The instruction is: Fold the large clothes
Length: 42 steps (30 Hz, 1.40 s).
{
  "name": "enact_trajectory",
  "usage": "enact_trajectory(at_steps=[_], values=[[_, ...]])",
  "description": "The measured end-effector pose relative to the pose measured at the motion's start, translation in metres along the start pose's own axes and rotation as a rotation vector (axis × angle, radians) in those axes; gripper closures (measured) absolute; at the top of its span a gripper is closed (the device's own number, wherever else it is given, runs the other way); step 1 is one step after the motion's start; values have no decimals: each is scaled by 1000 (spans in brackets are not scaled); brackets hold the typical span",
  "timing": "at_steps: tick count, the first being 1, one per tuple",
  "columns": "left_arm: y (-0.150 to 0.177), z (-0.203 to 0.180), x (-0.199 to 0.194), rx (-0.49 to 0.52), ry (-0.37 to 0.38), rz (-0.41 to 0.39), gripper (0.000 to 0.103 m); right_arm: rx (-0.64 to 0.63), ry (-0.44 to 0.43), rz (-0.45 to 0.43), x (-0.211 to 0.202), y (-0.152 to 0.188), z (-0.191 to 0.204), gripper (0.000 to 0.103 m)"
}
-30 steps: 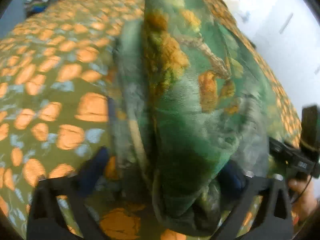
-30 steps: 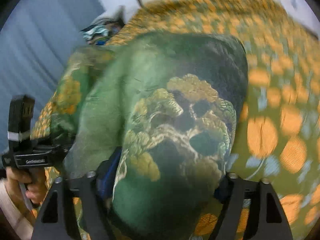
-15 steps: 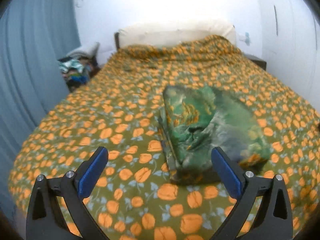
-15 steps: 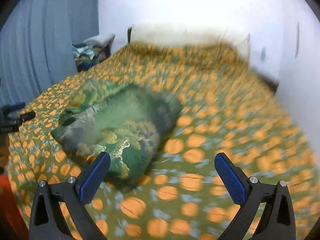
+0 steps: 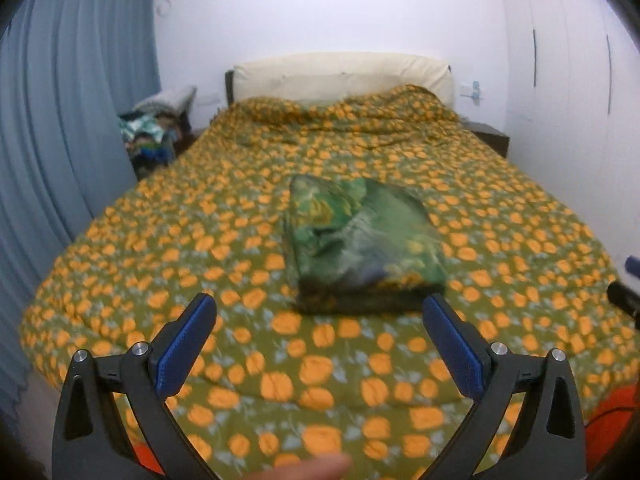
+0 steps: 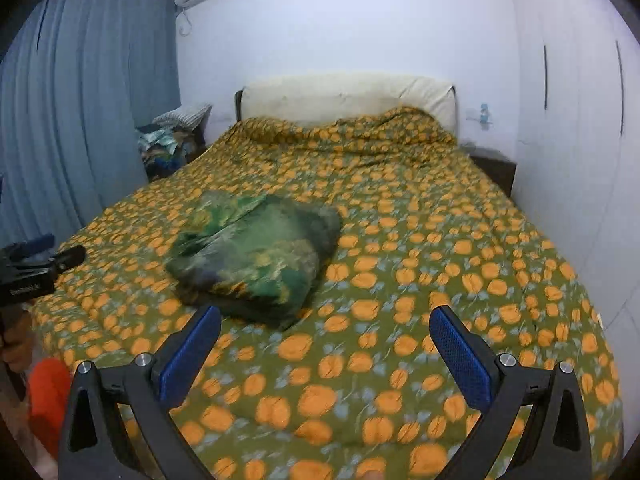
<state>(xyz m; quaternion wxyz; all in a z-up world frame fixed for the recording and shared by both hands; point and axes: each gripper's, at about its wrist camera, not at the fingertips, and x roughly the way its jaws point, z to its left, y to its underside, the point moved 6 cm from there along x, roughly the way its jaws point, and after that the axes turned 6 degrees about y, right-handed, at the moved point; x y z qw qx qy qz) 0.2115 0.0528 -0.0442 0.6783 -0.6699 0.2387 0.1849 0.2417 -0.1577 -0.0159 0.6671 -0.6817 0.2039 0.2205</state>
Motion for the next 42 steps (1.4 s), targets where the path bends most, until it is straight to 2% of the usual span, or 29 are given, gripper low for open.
enact_trajectory(at_steps=[6,12,15,20,25,30,42], values=[[10,-10,-19,14,23,14,0,-12,-12,43,-21,17,28,0],[19,-18,-33,24,15,58,0,13,-21,161,-18,35,44,0],[24,-22,-38,38,10,85,0,5,6,212,-20,39,52,0],[28,-25,-45,45,-13,113,0,-66,2,192,-40,32,74,0],[26,-27,-54,58,-23,107,0,-112,-9,164,-56,24,89,0],[27,-28,-54,54,-16,126,0,-106,5,144,-60,21,90,0],[31,-26,-49,44,-15,142,0,-123,34,159,-57,25,93,0]])
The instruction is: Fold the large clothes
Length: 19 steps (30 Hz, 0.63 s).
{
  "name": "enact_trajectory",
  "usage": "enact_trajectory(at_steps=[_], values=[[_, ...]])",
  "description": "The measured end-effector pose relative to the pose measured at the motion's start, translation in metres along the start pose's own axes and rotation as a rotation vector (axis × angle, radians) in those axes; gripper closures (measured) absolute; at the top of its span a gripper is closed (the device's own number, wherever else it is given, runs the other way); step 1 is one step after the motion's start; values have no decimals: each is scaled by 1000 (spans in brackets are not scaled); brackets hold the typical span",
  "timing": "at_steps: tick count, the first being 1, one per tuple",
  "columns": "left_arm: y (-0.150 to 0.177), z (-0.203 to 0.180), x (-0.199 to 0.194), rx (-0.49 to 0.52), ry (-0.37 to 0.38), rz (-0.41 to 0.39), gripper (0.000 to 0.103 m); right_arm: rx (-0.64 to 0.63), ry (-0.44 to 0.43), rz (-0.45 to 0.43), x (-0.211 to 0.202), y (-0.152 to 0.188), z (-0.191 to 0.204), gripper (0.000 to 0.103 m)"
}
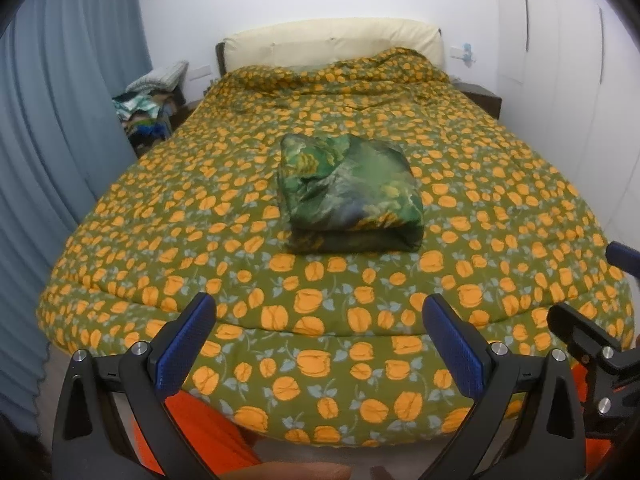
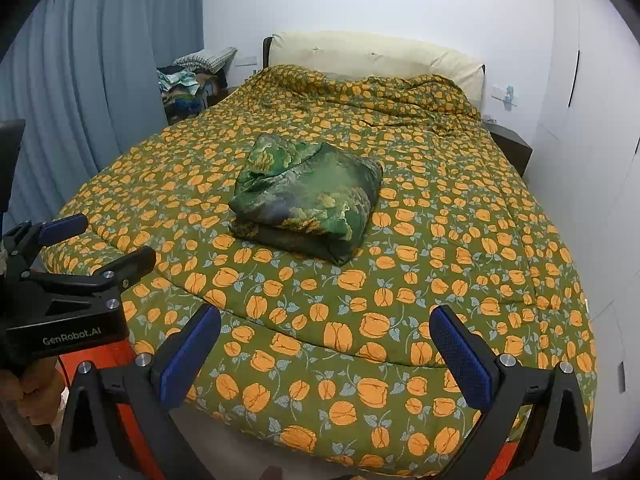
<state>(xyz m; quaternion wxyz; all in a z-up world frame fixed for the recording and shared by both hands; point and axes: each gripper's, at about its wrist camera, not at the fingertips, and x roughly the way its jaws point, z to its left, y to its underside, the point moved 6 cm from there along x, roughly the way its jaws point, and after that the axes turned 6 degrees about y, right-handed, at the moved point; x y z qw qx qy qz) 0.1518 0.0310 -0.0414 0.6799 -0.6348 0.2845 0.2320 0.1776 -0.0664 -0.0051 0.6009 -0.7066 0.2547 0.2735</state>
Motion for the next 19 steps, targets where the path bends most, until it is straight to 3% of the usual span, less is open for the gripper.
enact_trajectory(at_steps=[19], values=[[4,-8,8,20,-6,12,0,11,42,21,11,7,-12,0]])
